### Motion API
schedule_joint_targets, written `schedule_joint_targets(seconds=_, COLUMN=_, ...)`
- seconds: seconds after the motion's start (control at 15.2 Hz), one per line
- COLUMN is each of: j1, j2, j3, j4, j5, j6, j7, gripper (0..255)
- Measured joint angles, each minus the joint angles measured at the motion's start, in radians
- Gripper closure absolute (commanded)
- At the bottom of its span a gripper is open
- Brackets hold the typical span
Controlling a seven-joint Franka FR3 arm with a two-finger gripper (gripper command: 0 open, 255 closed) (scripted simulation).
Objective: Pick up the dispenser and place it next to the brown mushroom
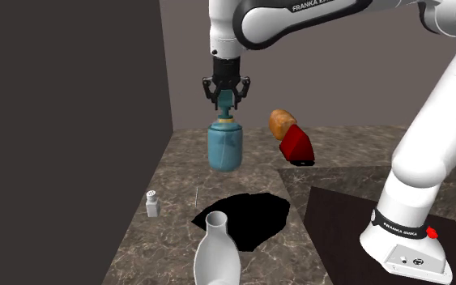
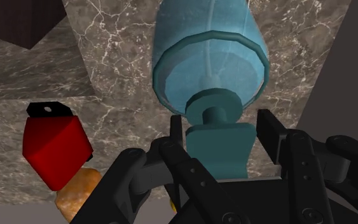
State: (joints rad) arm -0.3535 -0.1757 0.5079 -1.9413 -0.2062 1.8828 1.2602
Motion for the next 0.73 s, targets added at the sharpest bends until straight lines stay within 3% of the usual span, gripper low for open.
schedule_joint_targets(seconds=0.73, j1=-0.106, j2=0.005, j3=-0.167, j4=-0.03, j5=0.003, j6=0.094, j7=-0.26, gripper=255)
